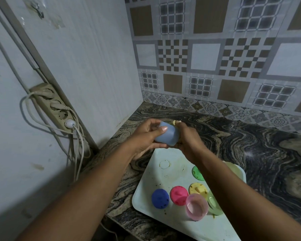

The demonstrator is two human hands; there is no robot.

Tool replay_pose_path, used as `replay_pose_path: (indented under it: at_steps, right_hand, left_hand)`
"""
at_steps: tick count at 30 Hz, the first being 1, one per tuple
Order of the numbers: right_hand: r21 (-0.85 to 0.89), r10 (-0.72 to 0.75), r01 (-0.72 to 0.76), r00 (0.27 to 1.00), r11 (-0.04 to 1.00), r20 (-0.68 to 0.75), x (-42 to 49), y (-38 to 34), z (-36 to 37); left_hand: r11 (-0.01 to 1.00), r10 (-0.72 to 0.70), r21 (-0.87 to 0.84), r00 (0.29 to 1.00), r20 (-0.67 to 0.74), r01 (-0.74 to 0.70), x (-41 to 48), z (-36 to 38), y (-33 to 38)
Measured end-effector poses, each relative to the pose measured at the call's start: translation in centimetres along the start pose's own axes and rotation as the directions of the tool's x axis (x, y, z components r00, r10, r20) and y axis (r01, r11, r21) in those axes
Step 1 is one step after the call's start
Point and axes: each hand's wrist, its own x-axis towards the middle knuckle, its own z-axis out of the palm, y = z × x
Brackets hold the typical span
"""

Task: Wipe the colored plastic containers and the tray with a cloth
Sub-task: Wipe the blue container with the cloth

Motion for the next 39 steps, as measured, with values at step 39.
replay_pose_path:
  at_steps: [39]
  right_hand:
    - [-0.187,-0.446,0.436,0.895,0.88,-0.014,1.4,3.0,2.1]
  left_hand:
    - [0.525,0.433,0.791,0.899,0.069,-0.314,0.0,-0.3,-2.3]
